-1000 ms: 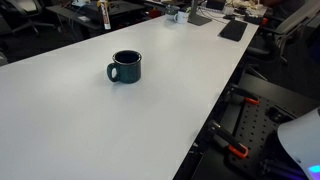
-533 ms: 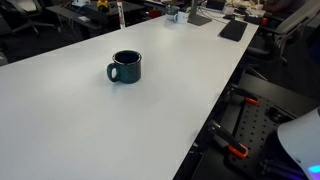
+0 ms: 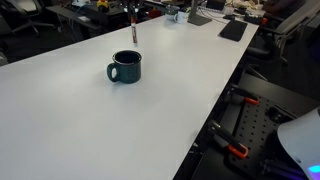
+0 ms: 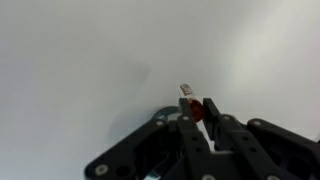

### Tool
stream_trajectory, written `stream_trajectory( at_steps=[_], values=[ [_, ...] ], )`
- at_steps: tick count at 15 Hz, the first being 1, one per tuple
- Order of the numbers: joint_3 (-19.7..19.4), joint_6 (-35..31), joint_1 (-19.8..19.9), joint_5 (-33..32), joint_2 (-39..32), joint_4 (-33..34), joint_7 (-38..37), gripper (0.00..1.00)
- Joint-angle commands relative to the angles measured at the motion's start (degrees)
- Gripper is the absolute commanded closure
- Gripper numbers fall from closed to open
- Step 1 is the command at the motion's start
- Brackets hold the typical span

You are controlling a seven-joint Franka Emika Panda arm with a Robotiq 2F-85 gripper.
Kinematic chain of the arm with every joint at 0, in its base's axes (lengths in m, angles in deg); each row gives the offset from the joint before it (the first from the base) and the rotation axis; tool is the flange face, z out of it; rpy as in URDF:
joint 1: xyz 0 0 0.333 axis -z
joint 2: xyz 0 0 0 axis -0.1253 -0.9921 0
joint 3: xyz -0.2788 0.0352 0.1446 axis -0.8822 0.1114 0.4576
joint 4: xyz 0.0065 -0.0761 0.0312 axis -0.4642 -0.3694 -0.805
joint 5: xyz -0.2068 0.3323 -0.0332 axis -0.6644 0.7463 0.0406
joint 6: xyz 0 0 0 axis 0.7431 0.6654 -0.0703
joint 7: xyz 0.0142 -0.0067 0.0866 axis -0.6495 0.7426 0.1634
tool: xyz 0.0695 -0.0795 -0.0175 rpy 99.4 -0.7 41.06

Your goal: Remove the marker from the mug cup

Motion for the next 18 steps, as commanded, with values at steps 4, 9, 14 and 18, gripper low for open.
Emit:
stream_trajectory(
  at_steps=[4, 9, 14, 18],
  values=[
    [0.8, -2.0, 2.5, 3.9, -1.5, -4.2, 0.2, 0.96],
    [0.7, -2.7, 3.2, 4.3, -3.2, -5.4, -0.3, 0.96],
    [0.4, -0.9, 3.2, 3.2, -4.6, -4.1, -0.2, 0.78],
    [0.4, -0.9, 3.2, 3.3, -4.6, -4.2, -0.2, 0.61]
  ],
)
